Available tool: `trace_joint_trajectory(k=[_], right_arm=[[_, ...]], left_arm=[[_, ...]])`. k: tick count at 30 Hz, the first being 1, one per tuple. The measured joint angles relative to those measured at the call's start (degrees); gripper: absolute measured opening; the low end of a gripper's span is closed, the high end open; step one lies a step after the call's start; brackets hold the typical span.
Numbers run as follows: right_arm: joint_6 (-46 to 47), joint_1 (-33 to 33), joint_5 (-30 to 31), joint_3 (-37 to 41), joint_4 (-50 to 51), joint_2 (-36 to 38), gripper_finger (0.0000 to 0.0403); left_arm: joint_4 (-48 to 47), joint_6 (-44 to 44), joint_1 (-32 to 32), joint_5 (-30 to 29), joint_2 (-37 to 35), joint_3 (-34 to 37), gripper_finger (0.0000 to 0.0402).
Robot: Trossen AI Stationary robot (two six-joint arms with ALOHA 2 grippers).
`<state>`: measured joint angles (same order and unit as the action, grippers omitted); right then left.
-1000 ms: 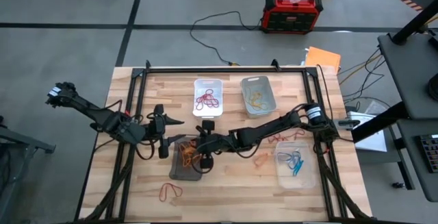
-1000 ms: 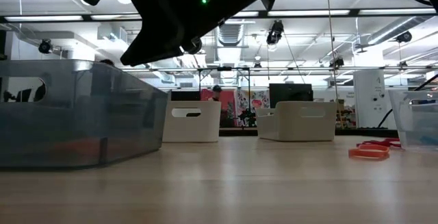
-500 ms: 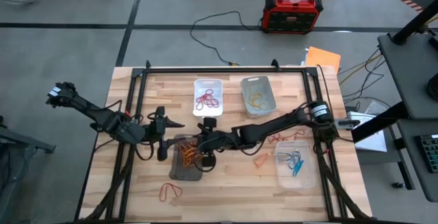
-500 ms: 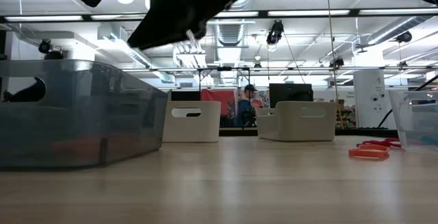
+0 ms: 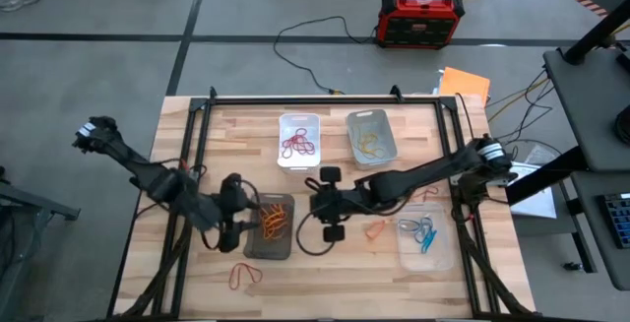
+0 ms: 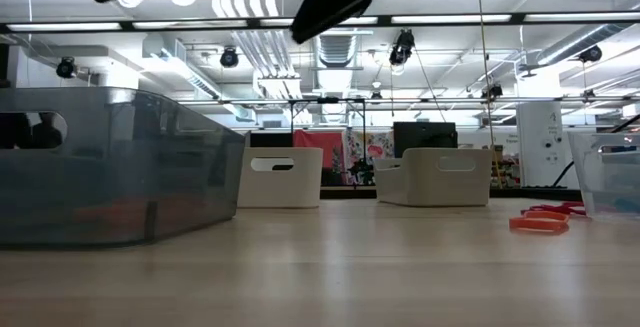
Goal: Sort rubber bands into baskets
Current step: Put the red rubber band into the white bin
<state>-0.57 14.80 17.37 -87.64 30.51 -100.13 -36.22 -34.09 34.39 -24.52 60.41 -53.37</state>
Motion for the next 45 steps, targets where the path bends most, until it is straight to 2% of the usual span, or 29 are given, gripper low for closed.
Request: trace_joint_trajectory(k=[7, 10, 17, 22, 24, 30, 39, 45], right_arm=[[1.96, 2.07, 0.15, 0.04, 2.4, 1.44, 0.0146], [2.02, 2.7, 0.13, 0.07, 2.59, 1.44, 0.0144], [2.09, 3.09, 0.13, 0.07, 2.68, 1.44, 0.0149], [2.09, 3.09, 0.13, 0.09, 2.59, 1.44, 0.0156], [2.06, 3.09, 0.13, 0.11, 2.23, 1.44, 0.0159], [1.53, 3.07, 0.13, 0.11, 2.02, 1.44, 0.0164], [-0.67, 3.07, 0.13, 0.11, 2.03, 1.44, 0.0168], [-3.1, 3.07, 0.13, 0.11, 2.05, 1.44, 0.0171]], left_arm=[[-16.17, -12.01, 7.15, 0.4, 9.27, -9.09, 0.0203], [-20.85, -18.02, 9.73, 3.07, 12.14, -11.26, 0.0203], [-25.55, -32.41, 16.33, 10.4, 16.04, -13.45, 0.0203], [-25.78, -43.73, 20.16, 18.48, 16.38, -13.28, 0.0203], [-25.7, -48.02, 21.67, 19.97, 16.58, -13.04, 0.0203], [-25.75, -56.67, 23.63, 19.61, 19.59, -12.29, 0.0203], [-24.94, -59.63, 23.56, 18.14, 29.45, -12.14, 0.0203], [-19.42, -61.57, 23.07, 15.74, 34.65, -12.12, 0.0203]])
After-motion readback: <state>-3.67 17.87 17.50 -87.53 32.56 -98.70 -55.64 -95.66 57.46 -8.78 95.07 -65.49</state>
